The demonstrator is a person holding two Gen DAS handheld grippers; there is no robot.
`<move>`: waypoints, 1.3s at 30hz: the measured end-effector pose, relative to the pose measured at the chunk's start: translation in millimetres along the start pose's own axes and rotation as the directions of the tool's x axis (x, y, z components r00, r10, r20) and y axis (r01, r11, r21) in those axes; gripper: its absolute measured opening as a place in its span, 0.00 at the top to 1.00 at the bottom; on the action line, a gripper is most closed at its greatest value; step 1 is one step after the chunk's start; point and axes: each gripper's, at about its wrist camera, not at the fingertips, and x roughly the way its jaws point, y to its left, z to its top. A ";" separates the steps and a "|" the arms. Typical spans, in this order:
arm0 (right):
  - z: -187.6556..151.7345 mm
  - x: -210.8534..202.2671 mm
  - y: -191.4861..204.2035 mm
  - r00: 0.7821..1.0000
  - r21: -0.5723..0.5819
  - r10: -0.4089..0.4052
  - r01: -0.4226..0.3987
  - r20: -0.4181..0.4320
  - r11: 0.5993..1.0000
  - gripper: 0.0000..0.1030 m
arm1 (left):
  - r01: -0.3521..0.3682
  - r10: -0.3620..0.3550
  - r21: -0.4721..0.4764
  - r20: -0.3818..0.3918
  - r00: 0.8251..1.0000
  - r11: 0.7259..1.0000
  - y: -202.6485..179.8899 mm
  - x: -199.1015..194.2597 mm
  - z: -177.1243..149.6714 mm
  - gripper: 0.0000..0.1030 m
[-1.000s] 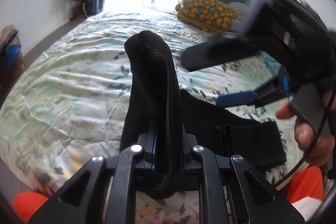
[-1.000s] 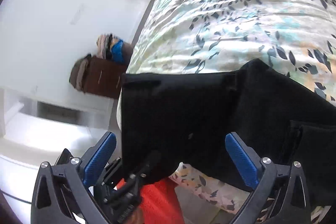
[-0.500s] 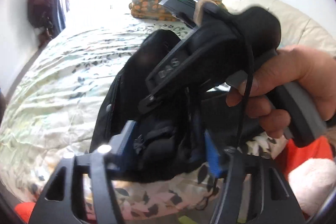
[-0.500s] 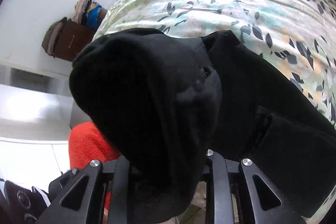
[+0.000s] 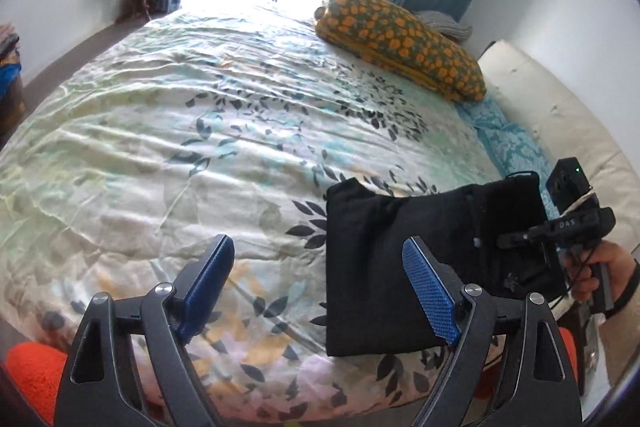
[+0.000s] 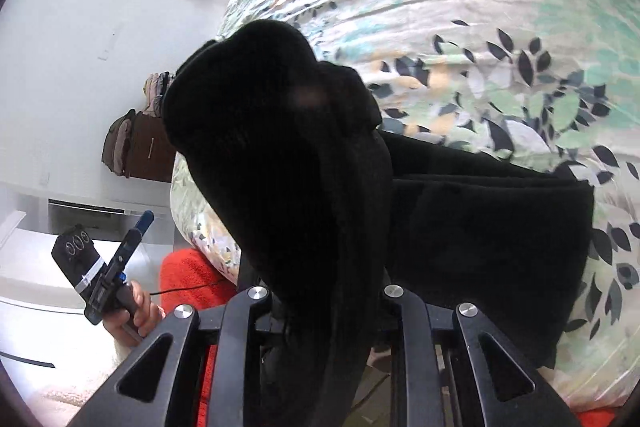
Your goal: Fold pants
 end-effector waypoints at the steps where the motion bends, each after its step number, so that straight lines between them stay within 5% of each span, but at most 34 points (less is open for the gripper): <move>1: -4.2 -2.8 -15.7 1.000 0.017 -0.011 0.011 -0.001 1.000 0.78 | -0.003 0.003 0.008 -0.020 1.000 1.000 -5.4 10.7 -2.1 0.15; 10: -15.3 -6.6 -100.8 1.000 0.084 -0.017 0.017 0.009 0.996 0.76 | 0.005 0.020 0.178 -0.134 0.991 0.984 -80.5 78.6 -17.0 0.15; 13: -17.1 -4.2 -118.3 0.995 0.082 -0.099 0.100 -0.017 0.992 0.48 | -0.014 0.054 0.259 -0.148 0.988 0.966 -100.7 98.8 -23.8 0.15; 14: -18.8 -10.2 -127.2 0.988 0.100 -0.155 0.153 0.006 0.983 0.31 | -0.027 0.072 0.283 -0.150 0.986 0.959 -105.9 104.1 -26.9 0.15; 15: -21.5 -21.2 -135.4 0.979 0.120 -0.200 0.193 0.049 0.974 0.28 | -0.031 0.080 0.297 -0.152 0.985 0.954 -108.6 107.2 -28.8 0.15; 20: -54.4 -90.7 -135.4 0.924 0.139 -0.261 0.231 0.278 0.963 0.28 | 0.002 0.062 0.346 -0.174 0.983 0.938 -120.5 120.1 -45.5 0.15; 23: -82.6 -96.9 -121.3 0.939 0.062 -0.158 0.146 0.306 0.987 0.30 | 0.028 0.069 0.384 -0.236 0.969 0.923 -129.0 140.8 -65.1 0.15; 26: -102.3 -57.3 -98.8 0.943 0.053 -0.170 0.162 0.287 0.985 0.34 | -0.005 0.114 0.443 -0.221 0.969 0.897 -138.2 149.8 -82.3 0.14; 28: -108.3 -30.1 -106.1 0.946 0.059 -0.201 0.192 0.254 0.980 0.40 | -0.007 0.117 0.460 -0.212 0.970 0.888 -142.2 146.0 -84.5 0.13; 29: -109.3 -18.2 -106.7 0.944 0.065 -0.216 0.206 0.250 0.976 0.52 | -0.003 0.114 0.458 -0.215 0.970 0.889 -142.7 143.7 -84.0 0.13; 30: -110.4 -16.2 -103.6 0.931 0.057 -0.256 0.250 0.261 0.967 0.76 | 0.000 0.110 0.452 -0.218 0.970 0.892 -142.5 141.0 -82.8 0.13; 33: -111.4 -27.7 -99.0 0.913 0.063 -0.267 0.260 0.310 0.964 0.84 | 0.011 0.096 0.433 -0.224 0.970 0.901 -141.3 137.0 -84.0 0.12; 37: -116.0 -24.8 -117.2 0.914 0.122 -0.305 0.282 0.266 0.952 0.84 | -0.007 0.129 0.492 -0.215 0.968 0.871 -152.4 141.9 -94.9 0.11; 38: -116.9 -21.9 -123.8 0.921 0.137 -0.293 0.265 0.258 0.954 0.80 | -0.008 0.133 0.502 -0.213 0.968 0.865 -154.8 139.7 -93.1 0.11; 39: -118.3 -24.5 -124.8 0.916 0.146 -0.294 0.263 0.273 0.954 0.63 | -0.007 0.128 0.499 -0.208 0.970 0.867 -155.3 135.5 -89.0 0.11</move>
